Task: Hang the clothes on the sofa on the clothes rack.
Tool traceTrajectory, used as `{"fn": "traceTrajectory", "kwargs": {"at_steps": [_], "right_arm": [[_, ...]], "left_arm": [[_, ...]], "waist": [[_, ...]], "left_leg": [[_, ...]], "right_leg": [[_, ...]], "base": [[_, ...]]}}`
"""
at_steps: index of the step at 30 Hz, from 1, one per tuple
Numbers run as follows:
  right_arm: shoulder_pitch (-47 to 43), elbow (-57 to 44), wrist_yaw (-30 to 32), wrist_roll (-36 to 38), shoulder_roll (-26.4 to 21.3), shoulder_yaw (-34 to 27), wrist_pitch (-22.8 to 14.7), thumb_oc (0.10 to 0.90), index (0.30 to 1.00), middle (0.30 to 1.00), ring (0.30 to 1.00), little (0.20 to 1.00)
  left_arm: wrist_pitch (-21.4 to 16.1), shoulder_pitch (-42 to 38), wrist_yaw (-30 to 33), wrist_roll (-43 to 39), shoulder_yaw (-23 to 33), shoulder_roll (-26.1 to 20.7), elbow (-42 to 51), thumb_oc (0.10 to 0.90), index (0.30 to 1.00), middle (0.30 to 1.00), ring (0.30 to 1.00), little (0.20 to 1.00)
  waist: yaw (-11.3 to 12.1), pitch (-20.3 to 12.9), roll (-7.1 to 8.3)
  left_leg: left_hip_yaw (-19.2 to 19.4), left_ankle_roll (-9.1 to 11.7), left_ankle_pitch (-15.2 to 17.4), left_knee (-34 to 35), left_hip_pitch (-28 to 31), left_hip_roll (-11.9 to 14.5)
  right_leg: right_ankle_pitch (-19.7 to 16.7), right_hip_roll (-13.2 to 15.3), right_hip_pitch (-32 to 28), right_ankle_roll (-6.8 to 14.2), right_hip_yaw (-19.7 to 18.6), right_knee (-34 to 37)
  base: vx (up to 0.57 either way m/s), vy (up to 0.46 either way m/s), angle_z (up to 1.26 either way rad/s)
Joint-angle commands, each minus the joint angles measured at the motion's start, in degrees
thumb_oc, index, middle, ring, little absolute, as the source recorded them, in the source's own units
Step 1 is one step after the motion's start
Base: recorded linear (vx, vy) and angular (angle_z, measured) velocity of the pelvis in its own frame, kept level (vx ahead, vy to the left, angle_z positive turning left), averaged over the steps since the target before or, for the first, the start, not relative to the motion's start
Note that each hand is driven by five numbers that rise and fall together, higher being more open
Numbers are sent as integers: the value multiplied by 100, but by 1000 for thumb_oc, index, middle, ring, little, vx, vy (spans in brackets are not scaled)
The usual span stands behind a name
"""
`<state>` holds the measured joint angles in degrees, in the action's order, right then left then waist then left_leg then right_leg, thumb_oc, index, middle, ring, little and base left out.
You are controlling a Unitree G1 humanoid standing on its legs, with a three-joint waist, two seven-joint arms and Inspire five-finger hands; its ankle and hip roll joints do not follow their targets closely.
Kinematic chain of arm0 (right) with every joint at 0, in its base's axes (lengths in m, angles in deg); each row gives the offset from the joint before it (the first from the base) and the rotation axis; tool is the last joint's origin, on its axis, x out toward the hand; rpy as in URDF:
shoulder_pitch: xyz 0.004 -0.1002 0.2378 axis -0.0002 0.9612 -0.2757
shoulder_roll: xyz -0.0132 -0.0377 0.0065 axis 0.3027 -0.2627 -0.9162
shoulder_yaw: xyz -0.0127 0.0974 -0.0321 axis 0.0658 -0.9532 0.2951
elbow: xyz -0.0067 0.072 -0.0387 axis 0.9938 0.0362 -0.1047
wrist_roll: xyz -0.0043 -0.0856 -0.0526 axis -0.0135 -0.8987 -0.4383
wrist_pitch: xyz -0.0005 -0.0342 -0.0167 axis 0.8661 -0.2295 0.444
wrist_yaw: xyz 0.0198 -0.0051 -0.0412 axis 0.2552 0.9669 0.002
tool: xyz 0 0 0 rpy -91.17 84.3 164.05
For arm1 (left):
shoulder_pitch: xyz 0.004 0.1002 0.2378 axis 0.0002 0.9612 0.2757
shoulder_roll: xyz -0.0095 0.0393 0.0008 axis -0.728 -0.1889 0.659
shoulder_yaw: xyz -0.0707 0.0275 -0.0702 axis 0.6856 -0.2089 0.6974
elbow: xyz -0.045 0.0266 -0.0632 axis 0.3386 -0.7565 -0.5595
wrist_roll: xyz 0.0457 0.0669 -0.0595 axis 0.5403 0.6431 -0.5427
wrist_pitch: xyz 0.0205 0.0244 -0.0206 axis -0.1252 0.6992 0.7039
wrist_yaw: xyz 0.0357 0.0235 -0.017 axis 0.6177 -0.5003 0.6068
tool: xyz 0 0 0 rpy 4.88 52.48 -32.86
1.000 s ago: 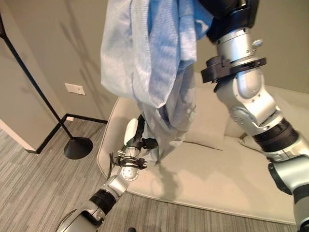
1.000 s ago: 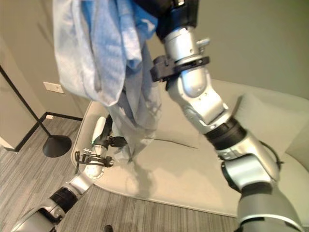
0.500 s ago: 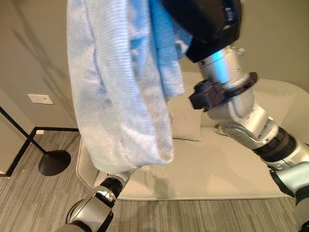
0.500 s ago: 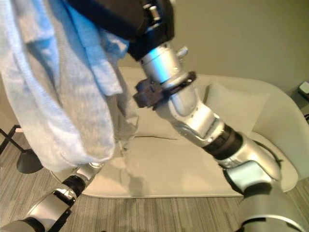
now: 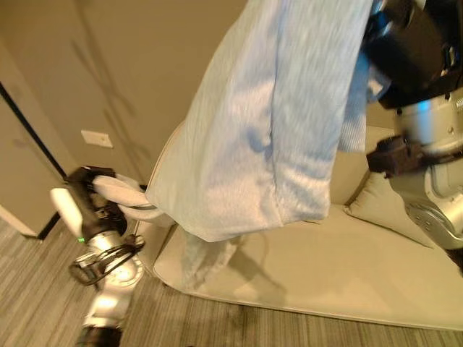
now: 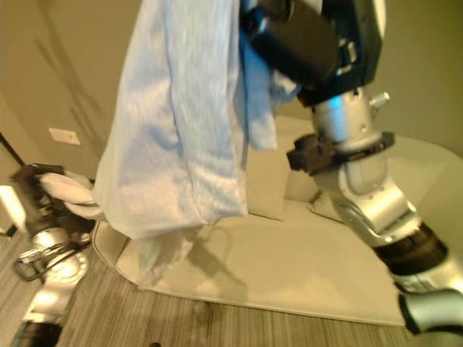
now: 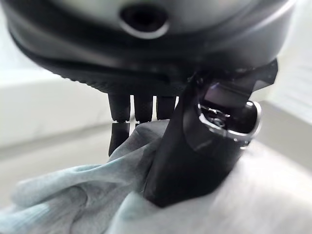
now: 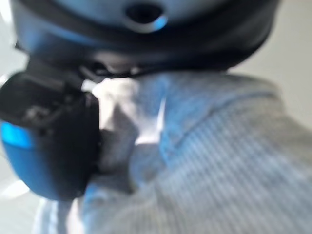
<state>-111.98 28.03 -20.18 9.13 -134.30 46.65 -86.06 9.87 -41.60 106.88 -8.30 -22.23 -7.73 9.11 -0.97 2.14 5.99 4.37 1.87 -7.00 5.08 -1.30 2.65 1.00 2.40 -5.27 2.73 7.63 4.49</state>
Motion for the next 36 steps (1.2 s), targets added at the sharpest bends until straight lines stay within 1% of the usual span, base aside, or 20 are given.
{"fn": "traceTrajectory", "kwargs": {"at_steps": [1,4,5,7,9,12,14,15,16,17,18,19,21,22,25,26,27,28,33,36], "right_arm": [[-434,-26,-190,42,-345,-544,-309,400,300,300,300,300],[-170,-22,-175,-44,-374,-883,-401,400,300,300,300,300],[252,-46,-108,-242,-157,-1180,-419,400,300,300,300,300],[439,-126,-85,-331,-97,-1326,-417,400,300,300,300,300],[842,-257,-62,-480,117,-1637,-400,400,300,300,300,300],[1254,-364,99,-588,294,-2011,-421,400,300,300,300,300],[1484,-381,193,-703,324,-2209,-449,400,300,300,300,300],[1871,-455,324,-1010,459,-2488,-376,400,300,300,300,300],[2117,-544,370,-1202,514,-2748,-325,400,300,300,300,300],[2342,-592,456,-1387,608,-3002,-306,400,300,300,300,300],[2463,-630,541,-1477,788,-3105,-224,400,300,300,300,300],[2476,-638,542,-1479,793,-3116,-221,400,300,300,300,300],[2335,-600,816,-1861,1116,-3136,-165,400,300,300,300,300],[2299,-595,847,-1897,1135,-3102,-163,400,300,300,300,300],[2340,-719,985,-2097,1433,-3233,-164,400,300,300,300,300],[2294,-678,1037,-2171,1439,-3270,-172,400,300,300,300,300],[2284,-674,1040,-2174,1437,-3260,-173,400,300,300,300,300],[2231,-741,1014,-2170,1452,-3227,-182,400,300,300,300,300],[1960,-678,1050,-2099,1397,-2891,-170,400,300,300,300,300],[1612,-672,1236,-2144,1312,-2601,-190,400,300,300,300,300]], "left_arm": [[-592,-283,38,585,186,-591,339,400,300,300,300,300],[-645,-102,218,606,477,-494,399,400,300,300,300,300],[-653,-13,381,879,689,-494,491,400,300,300,300,300],[-676,25,427,952,741,-489,543,400,300,300,300,300],[-766,-44,589,911,808,-445,507,400,300,300,300,300],[-801,-115,761,860,693,-436,366,400,300,300,300,300],[-763,-77,768,934,528,-449,313,400,300,300,300,300],[-796,-106,572,1010,337,-401,237,400,300,300,300,300],[-822,-149,511,1106,180,-441,191,400,300,300,300,300],[-832,-204,514,1134,42,-504,80,400,300,300,300,300],[-843,-261,519,1100,-7,-548,35,400,300,300,300,300],[-844,-263,520,1100,-13,-553,33,400,300,300,300,300],[-773,-325,493,1144,84,-754,145,400,300,300,300,300],[-764,-322,492,1146,104,-764,151,400,300,300,300,300],[-719,-280,517,1288,249,-859,206,400,300,300,300,300],[-731,-170,491,1277,297,-819,246,400,300,300,300,300],[-729,-161,486,1275,308,-815,257,400,300,300,300,300],[-714,23,320,1159,381,-722,289,400,300,300,300,300],[-906,160,-164,469,207,-400,153,400,300,300,300,300],[-956,106,-513,216,-280,-175,-33,400,300,300,300,300]], "waist": [[329,-244,17],[406,-86,-1],[354,-57,-34],[327,-78,-67],[190,-68,-236],[94,-73,-407],[85,-152,-441],[-36,-196,-452],[-64,-187,-420],[-77,-147,-329],[-75,-126,-230],[-66,-120,-223],[22,-29,-190],[5,-7,-160],[-17,32,-246],[27,15,-260],[28,-2,-257],[89,-41,-177],[147,-93,245],[128,-161,426]], "left_leg": [[-563,367,389,-59,-110,145],[-879,471,314,-190,-384,76],[-751,585,229,-220,-279,573],[-746,639,142,-202,-188,797],[-768,793,-446,-308,30,1534],[-946,1004,-1048,-161,123,2002],[-1085,1032,-601,-118,232,1974],[-939,963,420,-139,262,1857],[-917,895,863,-313,266,1702],[-917,791,1117,-496,222,1456],[-854,675,1296,-578,232,1240],[-849,672,1306,-588,238,1236],[-539,516,1435,-639,289,849],[-534,499,1438,-649,301,819],[-396,232,1342,-581,289,547],[-341,37,1276,-576,233,347],[-333,50,1253,-570,207,355],[-268,-72,1237,-600,170,108],[-141,-148,1248,-736,155,-300],[-203,-198,1216,-751,133,-526]], "right_leg": [[385,249,477,175,340,-554],[297,368,595,163,540,-509],[134,624,855,258,635,-536],[103,680,934,303,623,-554],[79,949,1179,472,595,-825],[166,1239,1350,663,499,-1364],[178,1399,1447,788,362,-1626],[61,1683,1364,905,367,-1653],[-156,1881,1302,1008,333,-1647],[-766,2160,1282,1131,304,-1591],[-1329,2396,1232,1227,278,-1478],[-1332,2398,1222,1227,275,-1469],[-2372,2892,1253,1227,670,-1197],[-2426,2912,1204,1227,684,-1123],[-1406,2488,1222,901,849,-1480],[-485,1687,1297,660,877,-1887],[-459,1684,1351,625,869,-1934],[100,1004,1280,409,974,-2082],[429,-115,1165,82,541,-1748],[282,-231,938,-18,353,-1150]], "base": [[-171,-15,38],[-223,128,59],[-262,338,81],[-144,309,36],[-102,476,24],[-17,447,42],[66,621,17],[83,576,6],[9,603,-5],[-30,463,-4],[-47,312,16],[-66,277,27],[-123,425,11],[-121,485,-19],[-170,491,-5],[-149,409,6],[-146,447,-6],[-77,210,2],[-70,126,-27],[-22,16,-21]]}}
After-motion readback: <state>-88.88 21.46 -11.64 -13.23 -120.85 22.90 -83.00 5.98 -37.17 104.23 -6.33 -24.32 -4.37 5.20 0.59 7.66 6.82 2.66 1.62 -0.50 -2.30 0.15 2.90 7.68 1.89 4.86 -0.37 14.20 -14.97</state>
